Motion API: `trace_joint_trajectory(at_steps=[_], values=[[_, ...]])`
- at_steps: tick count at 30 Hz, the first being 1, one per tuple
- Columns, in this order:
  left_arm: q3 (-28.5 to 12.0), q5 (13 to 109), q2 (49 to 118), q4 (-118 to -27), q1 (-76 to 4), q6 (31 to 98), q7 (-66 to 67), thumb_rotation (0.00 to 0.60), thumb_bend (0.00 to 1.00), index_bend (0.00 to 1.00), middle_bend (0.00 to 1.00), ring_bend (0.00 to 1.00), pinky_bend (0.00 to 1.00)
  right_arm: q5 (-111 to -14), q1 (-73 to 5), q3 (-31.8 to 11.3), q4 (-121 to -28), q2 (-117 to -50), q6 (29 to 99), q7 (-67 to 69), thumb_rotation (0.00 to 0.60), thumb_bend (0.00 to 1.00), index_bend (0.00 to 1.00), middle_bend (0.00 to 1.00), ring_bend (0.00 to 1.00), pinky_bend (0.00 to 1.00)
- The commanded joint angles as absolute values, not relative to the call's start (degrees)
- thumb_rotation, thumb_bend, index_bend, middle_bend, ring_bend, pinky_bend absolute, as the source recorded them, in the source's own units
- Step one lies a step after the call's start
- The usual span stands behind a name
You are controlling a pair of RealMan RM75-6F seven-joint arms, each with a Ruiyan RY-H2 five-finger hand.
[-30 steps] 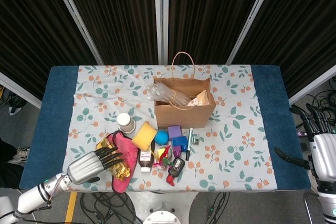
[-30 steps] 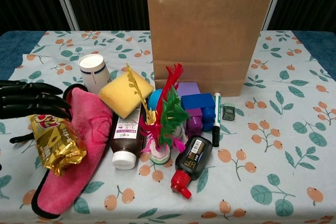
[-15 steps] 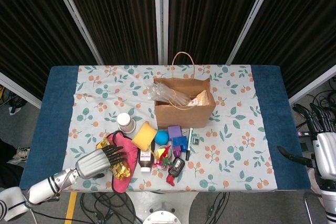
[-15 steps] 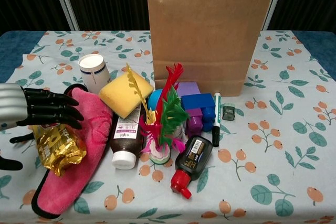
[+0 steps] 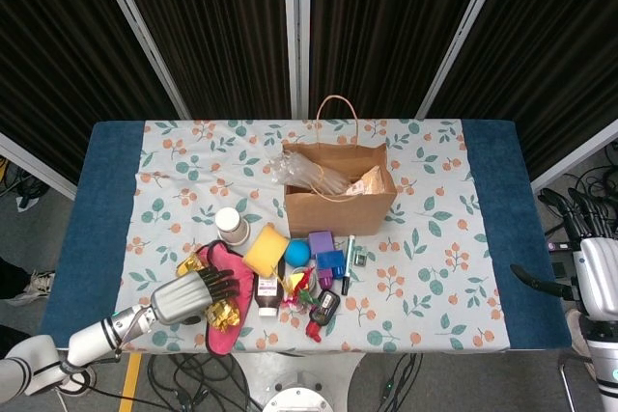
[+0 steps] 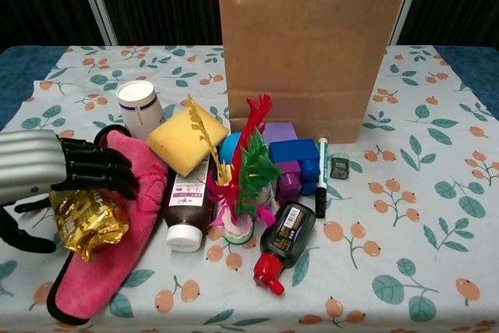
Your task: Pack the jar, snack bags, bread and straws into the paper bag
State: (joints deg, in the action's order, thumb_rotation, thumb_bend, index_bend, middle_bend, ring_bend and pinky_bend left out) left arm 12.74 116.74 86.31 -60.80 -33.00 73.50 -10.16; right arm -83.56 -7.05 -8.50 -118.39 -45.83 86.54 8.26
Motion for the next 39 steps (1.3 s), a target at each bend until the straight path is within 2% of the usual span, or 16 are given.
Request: trace_joint_trajectory(at_steps=[1,11,18,27,32,39], values=[[13.2,116.4,87.0,-60.1,-33.2,73.4,-10.7,0.600,0.12,0.32,0.34,0.22,0.35,-83.0,-7.3,-8.7,-117.9,-46.0,86.0,8.6,0.600,0.00,0.10,0.18,0.01,0.00],[12.4,114.8,88.6,-59.3,-33.6,75.2,-10.2,0.600,0.24,0.41,0.44,0.31,0.43,-81.8,-7.1,-8.9,-116.4,-45.8,85.4,10.5,0.600,0.00,0.10,0.18,0.01,0.00],[12.1,115.0,87.8,-59.6,-33.2,79.3,-9.0,0.600,0.29,0.49,0.52,0.39,0.51,-82.0,-6.7,-8.9,-115.2,-45.8,85.3,12.3,0.600,0.00,0.10,0.18,0.01,0.00],[12.3,115.1,87.4,-59.2,-32.9,82.1,-8.8,0.600,0.31,0.56,0.59,0.44,0.56,-82.3,-6.6,-9.0,-115.1,-45.9,85.4,12.6,0.600,0.00,0.10,0.18,0.01,0.00],[11.1,114.8,84.6,-61.6,-33.0,85.1,-7.9,0.600,0.33,0.59,0.62,0.47,0.58,-82.4,-6.5,-9.2,-115.3,-45.7,85.8,12.8,0.600,0.00,0.10,0.18,0.01,0.00],[9.7,114.4,75.6,-70.4,-32.8,87.7,-2.3,0.600,0.33,0.61,0.63,0.49,0.60,-83.3,-6.1,-9.2,-115.5,-45.7,86.4,13.7,0.600,0.00,0.10,0.18,0.01,0.00]])
